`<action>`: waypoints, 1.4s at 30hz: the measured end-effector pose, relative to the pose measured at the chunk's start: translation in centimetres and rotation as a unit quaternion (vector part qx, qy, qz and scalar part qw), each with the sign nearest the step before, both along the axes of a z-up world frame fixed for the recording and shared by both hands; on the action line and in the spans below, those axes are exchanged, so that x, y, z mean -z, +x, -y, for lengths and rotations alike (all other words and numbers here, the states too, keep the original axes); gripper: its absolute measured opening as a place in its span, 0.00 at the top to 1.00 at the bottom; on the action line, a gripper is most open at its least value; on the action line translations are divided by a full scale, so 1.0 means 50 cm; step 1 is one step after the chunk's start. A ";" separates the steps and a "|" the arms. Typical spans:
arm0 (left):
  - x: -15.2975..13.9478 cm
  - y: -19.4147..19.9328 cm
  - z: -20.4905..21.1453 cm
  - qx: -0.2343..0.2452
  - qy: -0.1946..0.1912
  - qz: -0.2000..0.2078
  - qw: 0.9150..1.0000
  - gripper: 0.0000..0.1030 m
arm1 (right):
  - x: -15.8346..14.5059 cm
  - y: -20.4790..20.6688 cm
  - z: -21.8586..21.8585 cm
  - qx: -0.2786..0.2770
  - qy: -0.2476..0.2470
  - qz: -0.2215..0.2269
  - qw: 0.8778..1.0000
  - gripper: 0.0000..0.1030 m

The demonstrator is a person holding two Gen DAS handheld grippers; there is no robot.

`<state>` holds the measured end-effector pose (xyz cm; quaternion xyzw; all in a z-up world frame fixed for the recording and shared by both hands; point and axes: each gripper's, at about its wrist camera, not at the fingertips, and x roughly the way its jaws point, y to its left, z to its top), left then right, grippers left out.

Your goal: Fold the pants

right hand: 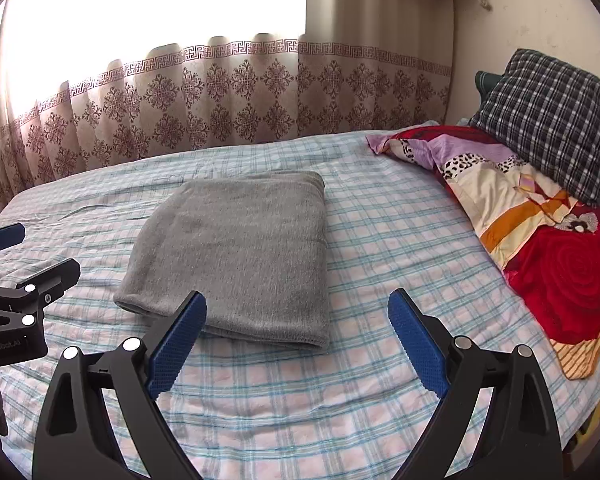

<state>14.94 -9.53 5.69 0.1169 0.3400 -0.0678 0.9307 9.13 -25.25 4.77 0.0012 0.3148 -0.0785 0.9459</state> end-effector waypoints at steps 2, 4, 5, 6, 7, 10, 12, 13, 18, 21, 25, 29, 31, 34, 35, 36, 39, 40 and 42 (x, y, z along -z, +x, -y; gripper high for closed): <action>-0.001 -0.001 0.000 0.001 -0.001 0.000 1.000 0.03 | -0.005 -0.003 -0.005 0.001 -0.006 0.006 1.000 0.11; -0.002 -0.001 0.000 0.001 -0.003 0.000 1.000 0.03 | -0.008 -0.006 -0.008 0.001 -0.013 0.010 1.000 0.11; -0.002 -0.001 0.001 0.000 -0.001 0.000 1.000 0.03 | -0.009 -0.006 -0.010 0.001 -0.014 0.011 1.000 0.11; -0.001 0.000 0.003 0.000 0.003 -0.001 1.000 0.03 | -0.009 -0.007 -0.011 0.001 -0.015 0.011 1.000 0.11; 0.000 0.001 0.006 -0.001 0.007 -0.001 1.000 0.03 | -0.009 -0.006 -0.011 0.000 -0.015 0.010 1.000 0.11; 0.006 0.003 0.011 -0.005 0.019 -0.001 1.000 0.03 | -0.007 -0.007 -0.014 0.001 -0.016 0.009 1.000 0.11; 0.010 0.005 0.012 -0.004 0.020 -0.003 1.000 0.03 | -0.006 -0.007 -0.015 0.001 -0.018 0.009 1.000 0.11; 0.011 0.006 0.012 -0.004 0.020 -0.004 1.000 0.03 | -0.006 -0.007 -0.016 0.001 -0.018 0.009 1.000 0.11; 0.016 0.010 0.017 0.000 0.019 -0.008 1.000 0.03 | -0.001 -0.005 -0.016 0.001 -0.017 0.005 1.000 0.11; 0.019 0.012 0.021 0.002 0.022 -0.008 1.000 0.03 | 0.001 -0.005 -0.015 0.001 -0.016 0.004 1.000 0.11; 0.022 0.014 0.024 0.001 0.022 -0.011 1.000 0.03 | 0.002 -0.005 -0.016 0.000 -0.016 0.003 1.000 0.11; 0.025 0.017 0.024 0.002 0.021 -0.015 1.000 0.03 | 0.005 -0.005 -0.017 0.000 -0.016 0.001 1.000 0.11; 0.027 0.018 0.024 0.002 0.023 -0.016 1.000 0.03 | 0.006 -0.003 -0.017 0.001 -0.015 0.001 1.000 0.11; 0.031 0.021 0.025 0.003 0.025 -0.018 1.000 0.03 | 0.007 -0.003 -0.016 0.001 -0.015 0.001 1.000 0.11; 0.031 0.022 0.026 0.003 0.026 -0.019 0.999 0.03 | 0.007 -0.003 -0.016 0.001 -0.015 0.000 1.000 0.11; 0.032 0.022 0.026 0.003 0.027 -0.019 0.999 0.03 | 0.007 -0.003 -0.016 0.000 -0.015 0.000 1.000 0.11; 0.032 0.022 0.026 0.003 0.025 -0.019 0.999 0.03 | 0.010 -0.002 -0.015 0.000 -0.015 -0.002 1.000 0.11; 0.032 0.022 0.026 0.003 0.026 -0.019 0.999 0.03 | 0.011 -0.001 -0.015 -0.001 -0.016 -0.002 1.000 0.11; 0.034 0.022 0.026 0.003 0.027 -0.019 0.999 0.03 | 0.013 -0.001 -0.014 -0.001 -0.016 -0.003 1.000 0.11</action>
